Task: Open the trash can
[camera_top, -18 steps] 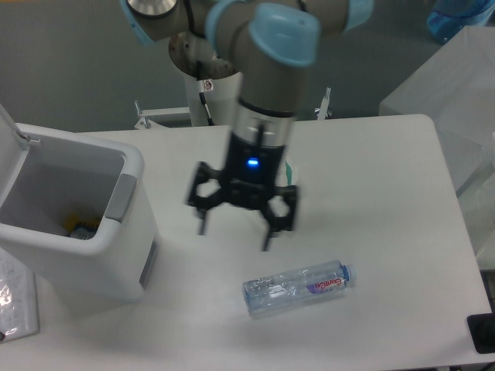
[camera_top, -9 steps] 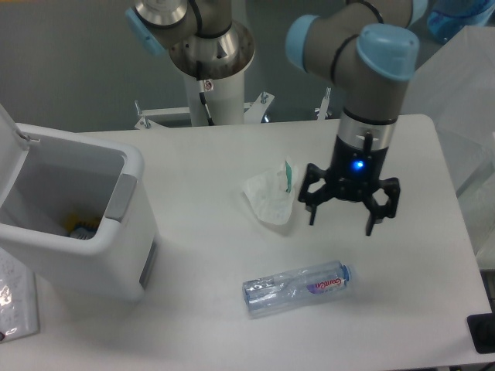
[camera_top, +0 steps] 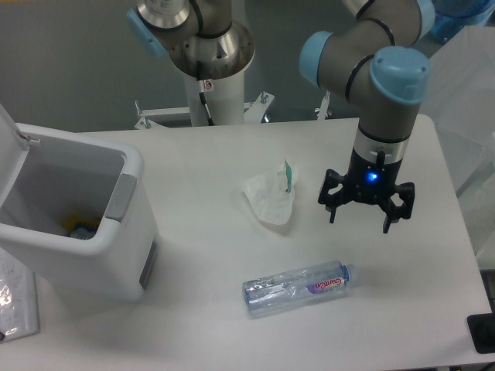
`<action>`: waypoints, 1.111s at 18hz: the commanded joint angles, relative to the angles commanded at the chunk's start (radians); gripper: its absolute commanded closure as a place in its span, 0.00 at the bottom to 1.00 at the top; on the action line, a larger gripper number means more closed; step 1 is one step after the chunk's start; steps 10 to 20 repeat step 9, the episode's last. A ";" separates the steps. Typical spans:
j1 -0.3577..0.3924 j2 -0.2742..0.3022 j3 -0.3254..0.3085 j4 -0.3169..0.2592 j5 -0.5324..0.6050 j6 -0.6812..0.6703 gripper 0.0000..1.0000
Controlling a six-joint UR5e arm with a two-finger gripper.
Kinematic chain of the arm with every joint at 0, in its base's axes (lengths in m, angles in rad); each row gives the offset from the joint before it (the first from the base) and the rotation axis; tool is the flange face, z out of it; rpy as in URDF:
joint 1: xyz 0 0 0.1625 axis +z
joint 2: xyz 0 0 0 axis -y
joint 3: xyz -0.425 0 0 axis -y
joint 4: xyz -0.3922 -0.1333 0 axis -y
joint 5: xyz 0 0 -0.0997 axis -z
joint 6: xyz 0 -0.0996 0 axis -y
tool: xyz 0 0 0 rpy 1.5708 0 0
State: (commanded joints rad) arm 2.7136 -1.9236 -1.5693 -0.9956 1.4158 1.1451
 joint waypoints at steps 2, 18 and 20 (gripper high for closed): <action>0.011 -0.009 0.000 -0.002 0.050 0.163 0.00; 0.012 -0.005 -0.031 -0.017 0.084 0.229 0.00; 0.012 -0.005 -0.031 -0.017 0.084 0.229 0.00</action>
